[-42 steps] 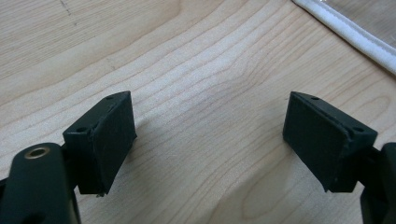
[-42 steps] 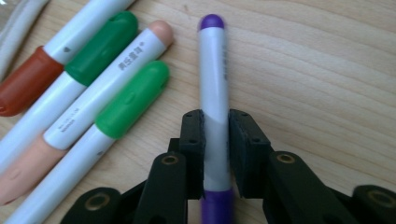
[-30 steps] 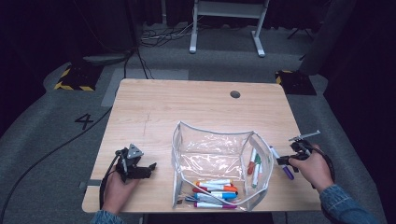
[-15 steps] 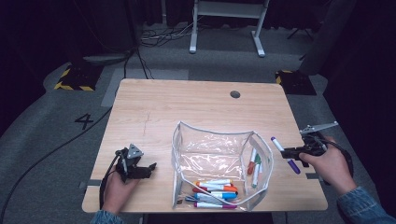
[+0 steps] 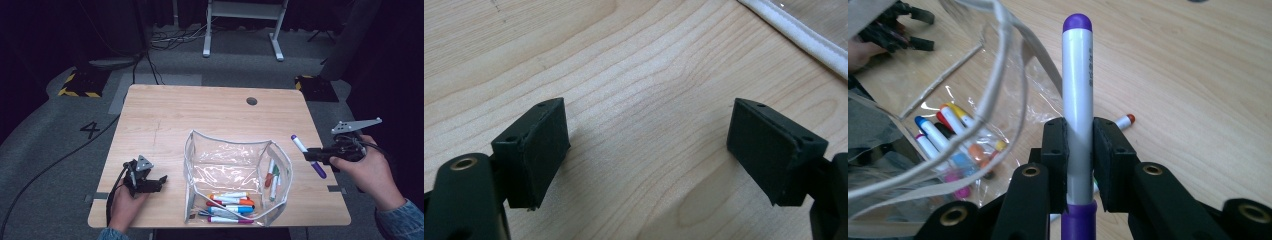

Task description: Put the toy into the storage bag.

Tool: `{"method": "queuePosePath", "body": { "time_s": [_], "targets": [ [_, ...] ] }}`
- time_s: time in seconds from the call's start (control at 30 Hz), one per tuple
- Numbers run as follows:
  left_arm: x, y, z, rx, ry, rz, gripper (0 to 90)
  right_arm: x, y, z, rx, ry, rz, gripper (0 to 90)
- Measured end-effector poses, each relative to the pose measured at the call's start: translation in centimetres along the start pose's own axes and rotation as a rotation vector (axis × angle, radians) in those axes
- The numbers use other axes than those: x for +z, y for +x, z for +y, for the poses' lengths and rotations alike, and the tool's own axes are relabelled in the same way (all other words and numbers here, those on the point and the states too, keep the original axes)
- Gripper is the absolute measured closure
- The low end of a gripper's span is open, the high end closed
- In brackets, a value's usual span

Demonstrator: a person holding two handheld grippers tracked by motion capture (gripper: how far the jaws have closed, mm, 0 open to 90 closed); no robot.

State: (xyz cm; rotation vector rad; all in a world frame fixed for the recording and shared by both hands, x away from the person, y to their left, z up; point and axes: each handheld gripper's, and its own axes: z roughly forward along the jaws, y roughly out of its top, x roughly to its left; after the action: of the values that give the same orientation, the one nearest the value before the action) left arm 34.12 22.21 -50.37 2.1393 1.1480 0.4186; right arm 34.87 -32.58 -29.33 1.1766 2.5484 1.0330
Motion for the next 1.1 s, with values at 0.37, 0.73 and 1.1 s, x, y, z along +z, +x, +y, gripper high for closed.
{"method": "queuePosePath", "body": {
  "time_s": [0.37, 0.73, 1.1],
  "targets": [
    [0.1, 0.0, 0.1, 0.000, -0.004, -0.002, 16.8, -0.8, 4.1, 2.8, -0.112, -0.001, 0.050, 76.7],
    [0.1, 0.0, 0.1, 0.003, -0.001, -0.003, 16.7, 0.4, 8.2, 5.3, -0.216, 0.025, 0.123, 76.7],
    [0.4, 0.0, 0.4, 0.009, 0.013, -0.006, 12.5, 2.4, 11.8, 7.1, -0.296, 0.072, 0.208, 76.8]
  ]
}}
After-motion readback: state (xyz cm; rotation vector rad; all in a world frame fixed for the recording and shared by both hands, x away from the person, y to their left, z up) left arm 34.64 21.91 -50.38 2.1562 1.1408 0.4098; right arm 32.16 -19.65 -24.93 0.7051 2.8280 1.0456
